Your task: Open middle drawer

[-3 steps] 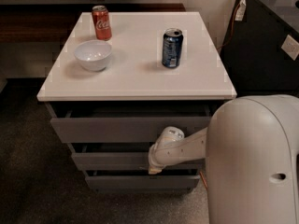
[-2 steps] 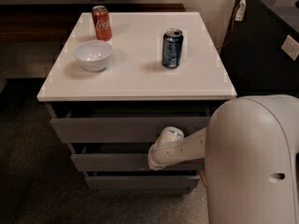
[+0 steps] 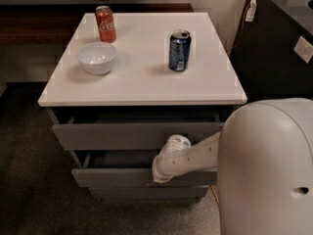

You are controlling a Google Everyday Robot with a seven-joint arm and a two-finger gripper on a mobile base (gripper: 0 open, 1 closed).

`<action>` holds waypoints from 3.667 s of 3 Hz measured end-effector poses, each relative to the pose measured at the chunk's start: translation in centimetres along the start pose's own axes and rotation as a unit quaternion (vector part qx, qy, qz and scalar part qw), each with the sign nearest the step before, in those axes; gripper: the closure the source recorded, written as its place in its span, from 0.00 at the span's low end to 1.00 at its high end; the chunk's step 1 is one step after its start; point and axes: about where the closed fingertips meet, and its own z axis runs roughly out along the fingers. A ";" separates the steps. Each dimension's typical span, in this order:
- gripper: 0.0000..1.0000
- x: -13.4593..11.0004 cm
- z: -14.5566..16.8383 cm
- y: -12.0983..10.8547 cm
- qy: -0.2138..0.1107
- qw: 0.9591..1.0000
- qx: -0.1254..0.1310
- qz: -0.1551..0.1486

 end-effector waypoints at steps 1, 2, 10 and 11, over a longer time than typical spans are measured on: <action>1.00 0.2 -0.1 0.0 0.000 1.000 0.000 0.000; 1.00 0.0 -0.2 0.2 -0.003 1.000 -0.002 -0.001; 1.00 -0.8 -0.7 2.2 -0.028 0.999 -0.021 -0.002; 1.00 -1.2 -0.7 3.1 -0.036 0.999 -0.029 0.000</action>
Offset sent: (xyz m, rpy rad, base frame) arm -0.0683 0.0566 0.0483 0.1467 0.0756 0.1550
